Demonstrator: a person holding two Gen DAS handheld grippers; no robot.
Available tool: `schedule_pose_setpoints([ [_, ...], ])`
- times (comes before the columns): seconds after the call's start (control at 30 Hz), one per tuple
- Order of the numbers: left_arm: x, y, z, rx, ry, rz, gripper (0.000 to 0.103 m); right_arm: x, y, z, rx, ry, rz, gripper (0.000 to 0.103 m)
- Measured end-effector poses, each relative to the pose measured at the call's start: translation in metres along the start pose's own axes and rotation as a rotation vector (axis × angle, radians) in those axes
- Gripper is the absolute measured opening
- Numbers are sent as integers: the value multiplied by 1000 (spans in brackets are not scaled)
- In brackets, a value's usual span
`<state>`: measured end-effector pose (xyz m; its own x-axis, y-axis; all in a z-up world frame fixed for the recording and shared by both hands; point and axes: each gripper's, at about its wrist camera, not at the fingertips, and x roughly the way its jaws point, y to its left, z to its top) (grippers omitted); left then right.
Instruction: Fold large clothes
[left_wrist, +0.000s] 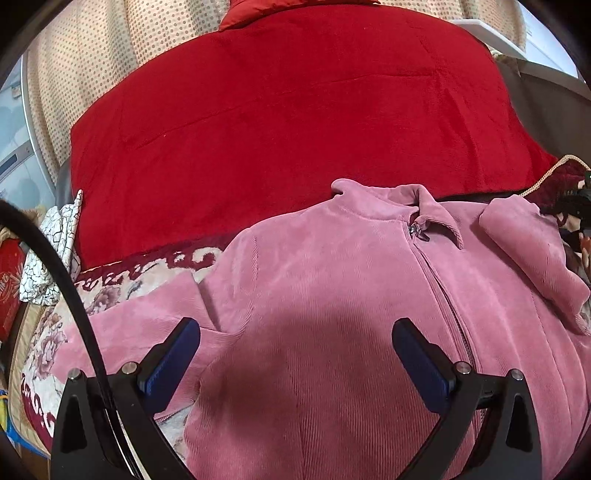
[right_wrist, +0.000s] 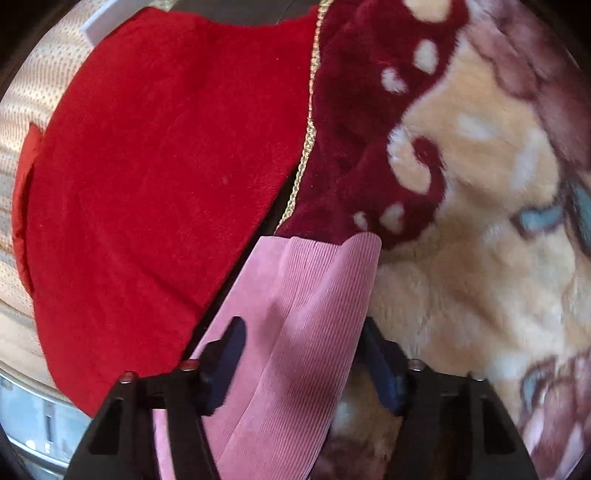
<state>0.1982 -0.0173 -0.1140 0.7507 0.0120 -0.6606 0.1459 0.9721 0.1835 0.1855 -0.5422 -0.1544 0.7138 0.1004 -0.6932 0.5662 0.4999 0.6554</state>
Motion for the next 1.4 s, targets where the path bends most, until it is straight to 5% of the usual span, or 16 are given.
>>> schedule_pose_setpoints([
  [0.03, 0, 0, 1, -4, 0, 1, 103, 2, 0, 0, -9, 3, -4, 32],
  [0.23, -2, 1, 3, -15, -14, 15, 103, 4, 8, -10, -65, 13, 78, 16],
  [0.53, 1, 22, 0, -94, -8, 50, 103, -50, 91, -64, -242, -1, 348, 15],
  [0.7, 7, 29, -9, -118, 29, 36, 103, -61, 117, -94, -293, 21, 349, 16],
  [0.8, 10, 24, -15, -83, 45, 17, 103, -69, 100, -83, -247, -9, 302, 20],
  [0.9, 18, 17, -20, -55, 74, 14, 103, -67, 72, -79, -124, 21, 345, 27],
  [0.97, 26, 13, -24, -51, 115, -4, 103, -62, 46, -75, -4, 55, 384, 91],
  [1.0, 29, 11, -24, -47, 128, -6, 103, -59, 30, -73, 99, 55, 384, 98],
  [1.2, 47, -2, -32, -17, 191, 11, 103, -28, -14, -71, 284, 173, 410, 98],
  [1.4, 48, -6, -33, -4, 192, 21, 103, -13, -4, -80, 157, 288, 351, 92],
])
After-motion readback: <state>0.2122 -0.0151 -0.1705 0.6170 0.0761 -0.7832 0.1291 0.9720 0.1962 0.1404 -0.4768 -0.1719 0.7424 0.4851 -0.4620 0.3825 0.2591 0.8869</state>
